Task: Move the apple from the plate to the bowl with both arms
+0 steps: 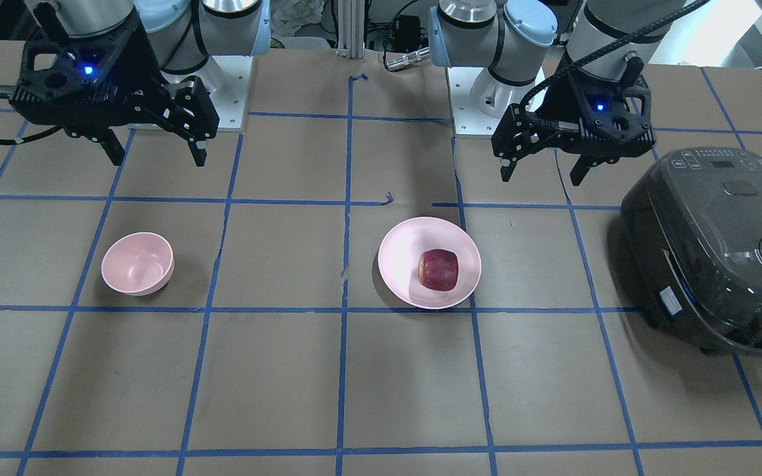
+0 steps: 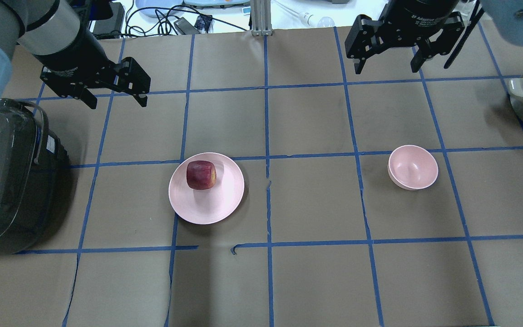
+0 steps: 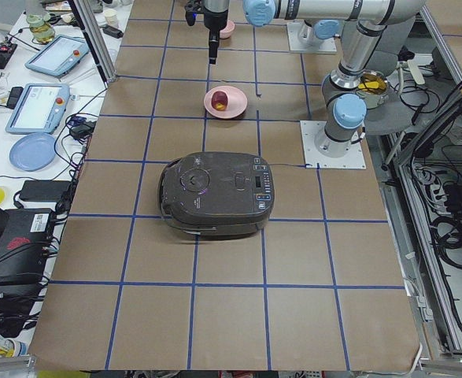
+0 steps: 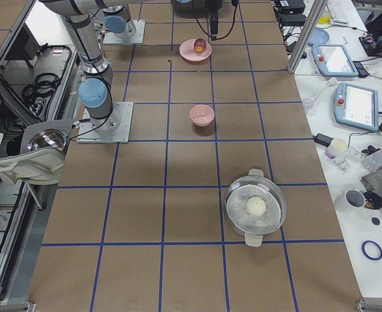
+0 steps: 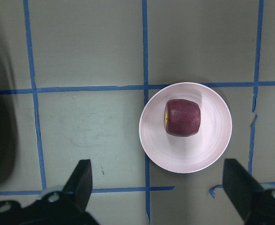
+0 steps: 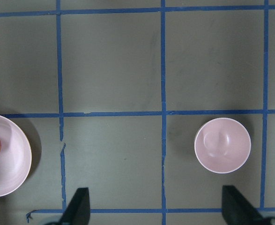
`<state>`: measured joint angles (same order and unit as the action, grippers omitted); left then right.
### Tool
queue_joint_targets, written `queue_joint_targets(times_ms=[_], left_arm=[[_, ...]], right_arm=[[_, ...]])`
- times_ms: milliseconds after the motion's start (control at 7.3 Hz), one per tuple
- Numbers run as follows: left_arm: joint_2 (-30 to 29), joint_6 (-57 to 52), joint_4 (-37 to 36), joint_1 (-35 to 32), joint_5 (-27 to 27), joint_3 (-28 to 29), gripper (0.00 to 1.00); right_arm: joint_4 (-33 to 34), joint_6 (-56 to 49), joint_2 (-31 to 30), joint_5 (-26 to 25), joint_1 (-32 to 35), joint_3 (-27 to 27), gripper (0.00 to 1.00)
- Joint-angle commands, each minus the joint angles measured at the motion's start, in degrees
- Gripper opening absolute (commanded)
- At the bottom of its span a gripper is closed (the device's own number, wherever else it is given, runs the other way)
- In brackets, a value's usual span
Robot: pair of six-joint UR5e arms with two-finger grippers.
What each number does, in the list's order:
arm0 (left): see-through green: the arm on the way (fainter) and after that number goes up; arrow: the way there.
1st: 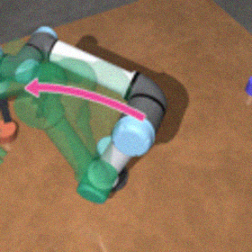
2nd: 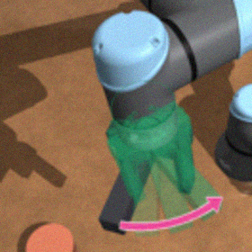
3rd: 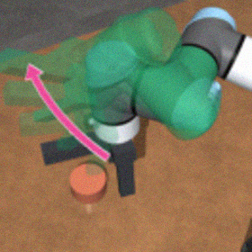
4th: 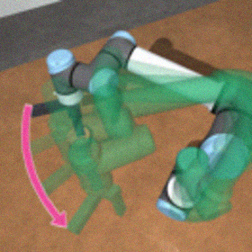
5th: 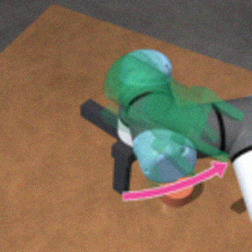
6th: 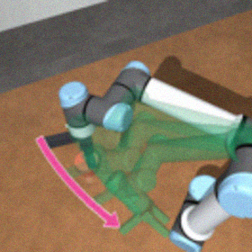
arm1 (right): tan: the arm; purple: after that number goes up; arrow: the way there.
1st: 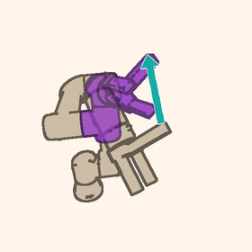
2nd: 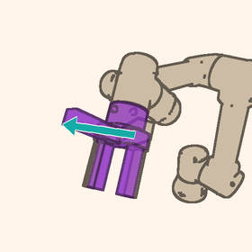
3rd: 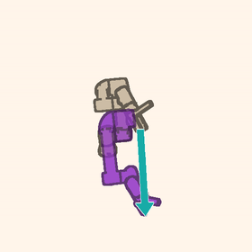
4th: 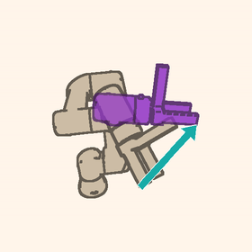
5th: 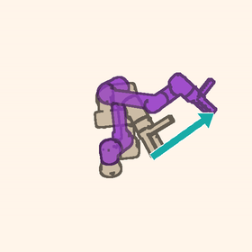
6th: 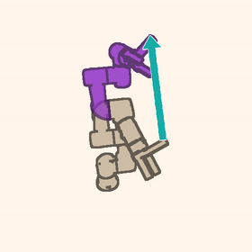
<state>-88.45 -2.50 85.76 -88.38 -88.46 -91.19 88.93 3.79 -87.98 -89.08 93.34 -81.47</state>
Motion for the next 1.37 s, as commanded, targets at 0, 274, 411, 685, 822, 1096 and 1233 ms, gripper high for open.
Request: queue_joint_targets(times_ms=[0,274,411,685,822,1096,1233], left_arm=[[0.2,-0.1,1.1,0.0,-0.1,-0.1,1.0],[0.2,-0.1,1.8,0.0,0.0,0.0,1.0],[0.0,-0.1,1.7,0.0,0.0,0.0,1.0],[0.2,-0.1,1.9,0.0,-0.2,-0.1,1.0],[0.2,-0.1,1.9,0.0,-0.3,-0.1,1.0],[0.1,0.0,1.9,0.0,-0.2,-0.1,1.0],[0.1,0.2,1.9,0.0,-0.3,-0.1,1.0]], right_arm=[[0.1,0.1,0.0,0.1,0.0,-0.1,1.0],[0.1,0.1,0.0,0.0,0.0,-0.1,1.0],[0.1,0.1,0.0,-0.3,0.0,-0.2,1.0],[0.1,0.1,0.0,-0.4,0.0,-0.3,1.0],[0.1,0.1,0.0,-0.4,0.0,-0.3,1.0],[0.1,0.1,0.0,-0.4,0.0,-0.4,1.0],[0.1,0.1,0.0,-0.3,0.0,-0.4,1.0]])
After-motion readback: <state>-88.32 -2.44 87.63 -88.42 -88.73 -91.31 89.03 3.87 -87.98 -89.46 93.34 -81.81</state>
